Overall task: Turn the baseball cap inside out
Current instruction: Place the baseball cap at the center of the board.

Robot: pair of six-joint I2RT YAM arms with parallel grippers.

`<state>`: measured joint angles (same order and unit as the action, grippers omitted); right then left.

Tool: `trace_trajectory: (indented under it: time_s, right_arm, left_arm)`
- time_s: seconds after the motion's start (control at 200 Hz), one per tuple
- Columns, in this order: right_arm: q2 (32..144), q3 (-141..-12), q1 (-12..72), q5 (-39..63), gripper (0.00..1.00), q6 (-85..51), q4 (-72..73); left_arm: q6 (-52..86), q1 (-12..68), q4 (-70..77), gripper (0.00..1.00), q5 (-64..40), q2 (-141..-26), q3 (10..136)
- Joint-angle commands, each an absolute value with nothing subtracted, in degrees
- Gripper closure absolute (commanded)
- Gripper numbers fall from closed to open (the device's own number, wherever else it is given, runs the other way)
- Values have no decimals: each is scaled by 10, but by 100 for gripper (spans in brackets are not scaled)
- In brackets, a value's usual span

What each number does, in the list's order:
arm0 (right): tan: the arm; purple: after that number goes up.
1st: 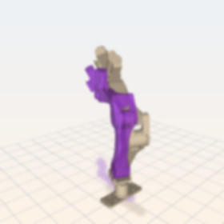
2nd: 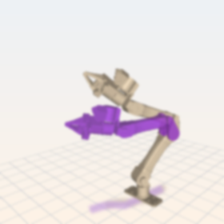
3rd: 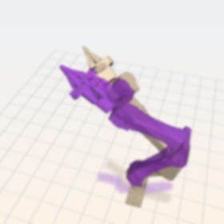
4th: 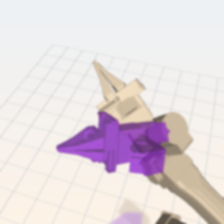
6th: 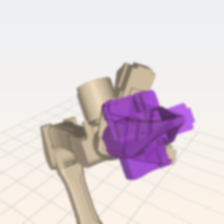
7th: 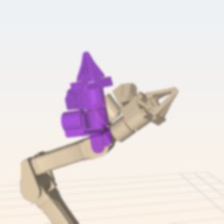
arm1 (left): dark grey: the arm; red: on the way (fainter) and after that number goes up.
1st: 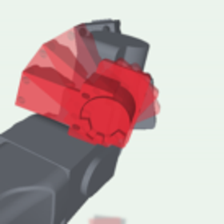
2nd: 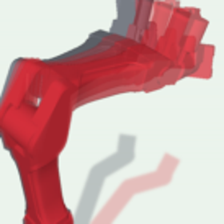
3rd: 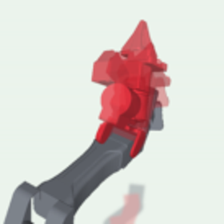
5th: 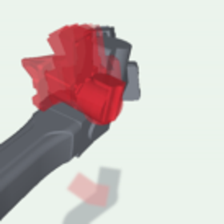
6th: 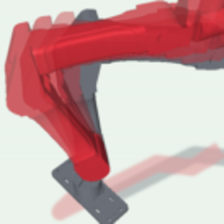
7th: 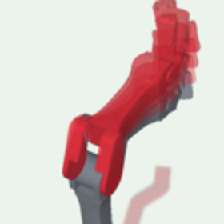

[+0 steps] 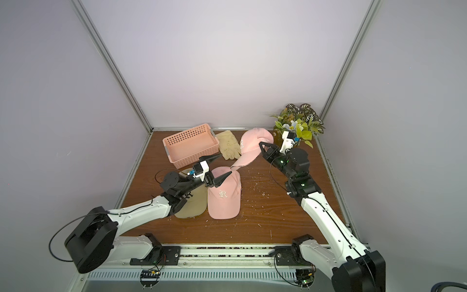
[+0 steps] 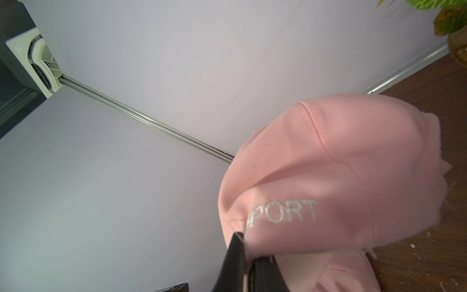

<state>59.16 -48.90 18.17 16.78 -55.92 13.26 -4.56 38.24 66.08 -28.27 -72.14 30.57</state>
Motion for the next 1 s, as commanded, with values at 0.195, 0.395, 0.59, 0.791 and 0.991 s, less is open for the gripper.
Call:
trace_trajectory:
  time_s: [0.195,0.395,0.59,0.791,0.991]
  right_arm:
    - [575,-501,170,284,100,-322,78]
    - [543,-464,160,288,100,-187,6]
    - [539,-420,150,359,100,-150,17]
    - [538,-373,149,420,100,-152,66]
    - [541,-316,149,433,100,-181,128]
  left_arm:
    - [114,390,464,20,-106,-569,244]
    - [202,390,256,22,39,-502,285]
    - [216,389,251,21,58,-473,267]
    - [222,389,229,21,58,-483,276]
    - [231,389,228,21,63,-485,278]
